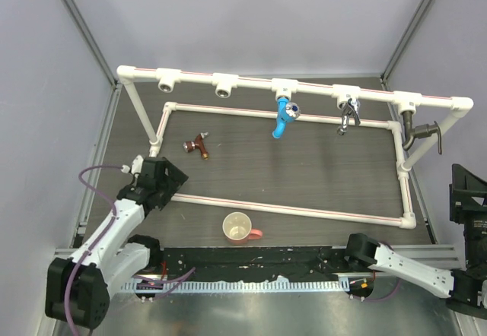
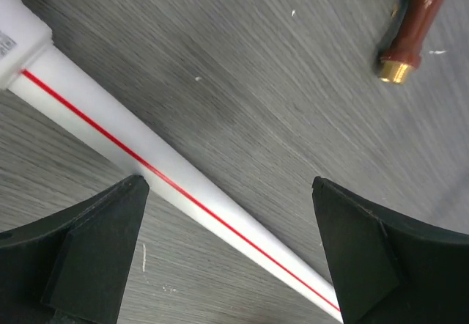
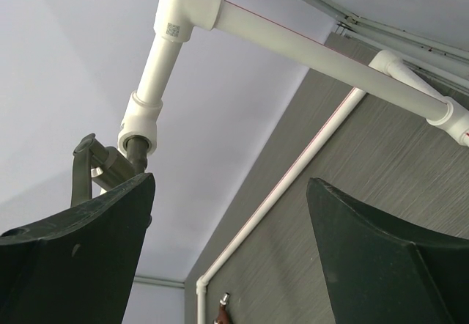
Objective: Install the water faucets
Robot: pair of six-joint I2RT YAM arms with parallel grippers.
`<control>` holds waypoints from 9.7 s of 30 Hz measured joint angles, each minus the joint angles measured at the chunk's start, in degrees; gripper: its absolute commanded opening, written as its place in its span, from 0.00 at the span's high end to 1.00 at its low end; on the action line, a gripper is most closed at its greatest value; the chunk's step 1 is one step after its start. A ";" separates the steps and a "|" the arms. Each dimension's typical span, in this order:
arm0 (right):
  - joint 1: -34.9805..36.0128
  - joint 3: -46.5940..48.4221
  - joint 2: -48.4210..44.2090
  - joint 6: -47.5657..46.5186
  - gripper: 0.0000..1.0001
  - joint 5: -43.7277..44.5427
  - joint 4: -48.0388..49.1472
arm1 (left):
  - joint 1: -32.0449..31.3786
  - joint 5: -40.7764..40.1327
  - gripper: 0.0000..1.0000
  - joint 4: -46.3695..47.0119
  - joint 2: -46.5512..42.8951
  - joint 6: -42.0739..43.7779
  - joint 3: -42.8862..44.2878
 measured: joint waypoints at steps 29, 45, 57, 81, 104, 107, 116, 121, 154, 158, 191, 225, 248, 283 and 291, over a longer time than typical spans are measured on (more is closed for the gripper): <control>1.33 0.00 -0.02 -0.17 0.10 0.13 0.00 | -6.82 -14.05 0.13 23.78 25.27 -15.89 4.02; 3.41 0.00 -0.02 -0.26 0.09 0.15 -0.02 | 0.98 -16.28 0.07 14.49 26.05 1.38 22.93; 4.09 0.00 -0.02 -0.31 0.09 0.15 0.00 | 2.05 -13.86 0.06 8.92 48.74 9.09 34.25; 5.68 -2.29 -0.02 -12.52 0.10 0.35 1.55 | 17.90 -9.75 0.05 -2.23 66.75 10.34 57.92; 9.38 -8.87 12.59 -58.93 0.01 -8.57 31.36 | 15.06 -5.09 0.00 -3.52 41.35 18.58 52.63; 9.68 -8.87 14.29 -60.81 0.02 -9.27 32.52 | 9.81 -3.61 0.00 -3.58 39.69 19.69 50.36; 18.47 -8.87 13.92 -61.40 0.03 -6.73 34.34 | 4.94 0.04 0.00 -6.38 35.67 25.20 44.70; 29.75 -7.26 16.63 -61.42 0.05 -2.27 34.42 | 5.20 0.48 0.00 -6.54 28.98 27.65 42.47; 38.82 6.23 18.12 -74.14 0.06 -1.44 31.65 | 5.25 -1.81 0.00 -5.86 21.53 32.65 37.22; 38.58 13.42 18.75 -75.45 0.06 -0.61 29.33 | 5.25 -2.10 0.00 -5.86 21.53 32.63 37.22; 36.87 42.60 39.41 -68.50 0.02 0.42 8.87 | 5.25 -2.14 0.00 -5.46 20.68 32.65 36.79; -20.33 14.71 24.24 -104.61 0.00 0.90 50.51 | 5.25 -2.51 0.00 -4.90 15.06 32.65 35.89; -24.39 37.92 23.74 -72.50 0.00 -33.35 8.55 | 5.64 -0.68 0.00 -3.58 14.21 32.61 35.30; -24.55 2.49 45.86 -65.35 0.00 -32.57 31.23 | 8.24 3.26 0.00 -2.91 11.17 32.33 35.19; -35.91 -2.34 48.94 -65.55 0.00 -38.53 42.40 | 8.85 3.74 0.00 -2.89 11.02 32.17 35.19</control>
